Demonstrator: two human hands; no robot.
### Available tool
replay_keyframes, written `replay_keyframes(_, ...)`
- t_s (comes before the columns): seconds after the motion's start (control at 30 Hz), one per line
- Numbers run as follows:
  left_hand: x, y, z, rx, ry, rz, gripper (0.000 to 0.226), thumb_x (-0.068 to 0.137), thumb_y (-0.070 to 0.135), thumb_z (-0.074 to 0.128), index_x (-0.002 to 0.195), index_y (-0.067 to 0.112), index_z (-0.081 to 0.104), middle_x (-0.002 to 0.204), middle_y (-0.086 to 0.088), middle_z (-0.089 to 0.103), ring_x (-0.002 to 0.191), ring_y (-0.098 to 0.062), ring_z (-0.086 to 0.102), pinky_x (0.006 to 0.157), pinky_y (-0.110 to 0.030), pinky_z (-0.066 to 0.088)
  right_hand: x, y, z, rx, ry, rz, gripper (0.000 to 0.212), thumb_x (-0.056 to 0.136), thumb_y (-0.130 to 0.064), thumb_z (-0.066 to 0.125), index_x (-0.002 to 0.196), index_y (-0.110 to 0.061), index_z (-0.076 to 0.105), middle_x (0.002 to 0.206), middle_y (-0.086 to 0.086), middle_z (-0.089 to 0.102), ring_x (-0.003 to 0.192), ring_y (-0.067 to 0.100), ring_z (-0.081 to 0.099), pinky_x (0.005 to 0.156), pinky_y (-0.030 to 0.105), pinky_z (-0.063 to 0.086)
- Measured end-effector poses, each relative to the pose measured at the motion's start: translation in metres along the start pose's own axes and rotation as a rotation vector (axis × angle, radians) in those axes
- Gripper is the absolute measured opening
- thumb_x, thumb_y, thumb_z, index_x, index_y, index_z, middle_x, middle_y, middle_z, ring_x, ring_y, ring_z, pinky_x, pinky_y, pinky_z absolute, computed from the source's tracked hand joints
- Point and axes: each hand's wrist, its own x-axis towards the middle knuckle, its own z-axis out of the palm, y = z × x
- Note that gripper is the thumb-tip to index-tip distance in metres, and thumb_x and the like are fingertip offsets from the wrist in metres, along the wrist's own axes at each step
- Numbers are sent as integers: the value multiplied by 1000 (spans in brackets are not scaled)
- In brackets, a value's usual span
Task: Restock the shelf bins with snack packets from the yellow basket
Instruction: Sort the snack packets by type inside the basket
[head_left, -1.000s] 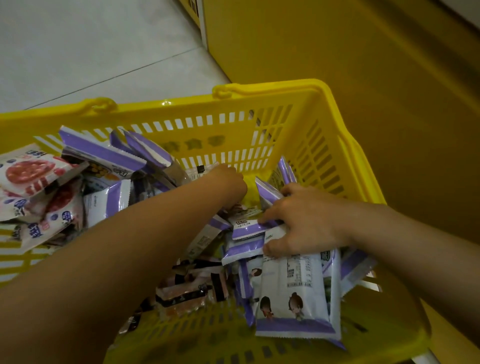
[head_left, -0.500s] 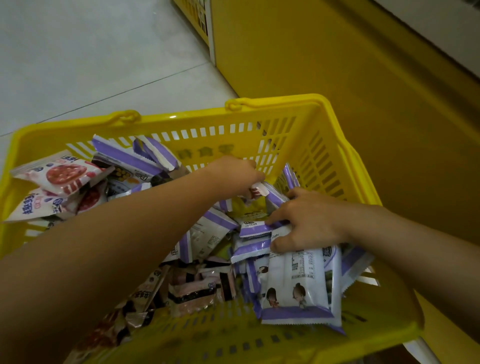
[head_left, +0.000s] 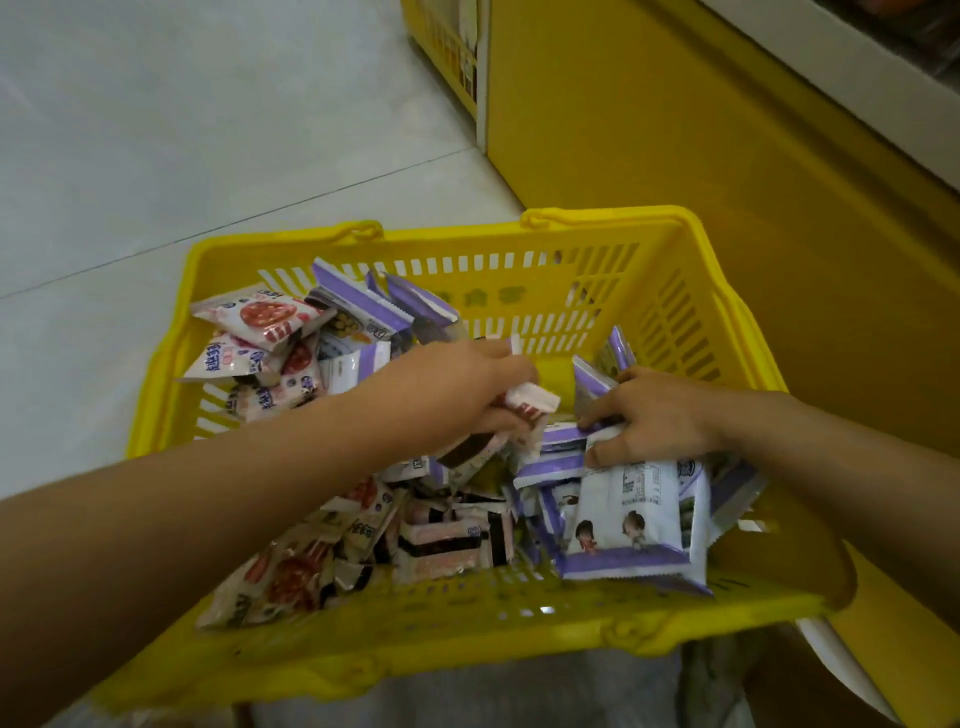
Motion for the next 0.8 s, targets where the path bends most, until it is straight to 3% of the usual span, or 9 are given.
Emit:
replay_keyframes(0.1,-33,-1,26,38,-230,-31,41,94,47,48,128,26,44,119,1,52,97,-20,56,73,-32,45,1,0,1,5,-6,14,58,88,-63,48,138,-34,46,138,-3,48,132,22,28,103,40,34)
replay_keyframes(0.2,-51,4,54,163,-412,-17,43,98,42,43,136,23,37,119,-4,54,96,-25,59,68,-34,44,2,-2,2,11,17,28,57,87,-63,49,135,-35,49,136,-3,50,130,21,30,100,38,34)
replay_keyframes(0.33,-58,9,67,272,-571,-36,49,96,40,47,141,21,37,134,-9,48,114,-30,53,86,-43,49,2,-2,2,18,11,33,55,87,-62,49,134,-35,50,132,-2,52,127,20,31,97,37,35)
replay_keyframes(0.4,-52,11,60,234,-482,-7,46,96,38,47,139,23,40,132,-6,49,113,-28,53,83,-40,48,1,-1,2,28,19,25,54,87,-62,50,134,-35,50,130,-3,54,125,19,32,95,36,36)
replay_keyframes(0.5,-32,15,46,-71,-186,-24,35,98,36,45,131,26,48,118,2,55,101,-21,58,75,-34,48,-3,-2,1,57,62,7,55,85,-62,52,132,-33,53,127,-4,56,120,16,40,96,36,41)
replay_keyframes(0.6,0,17,45,-273,32,-127,37,99,32,47,135,25,47,126,2,55,105,-20,57,84,-40,51,-8,-4,-1,39,87,-3,59,82,-68,51,127,-30,57,123,-4,61,110,16,53,93,37,46)
replay_keyframes(0.7,31,16,58,-316,-5,-202,50,98,34,49,144,24,36,141,-3,47,121,-23,51,95,-39,46,-16,-5,-4,13,46,26,75,72,-82,46,127,-32,56,116,-5,65,98,15,59,86,36,50)
replay_keyframes(0.8,50,15,74,-50,-201,-133,55,96,44,48,143,20,36,134,-8,53,117,-29,52,95,-39,43,-27,-4,-9,60,-25,65,100,55,-92,39,133,-31,50,114,-4,64,95,13,57,83,33,50)
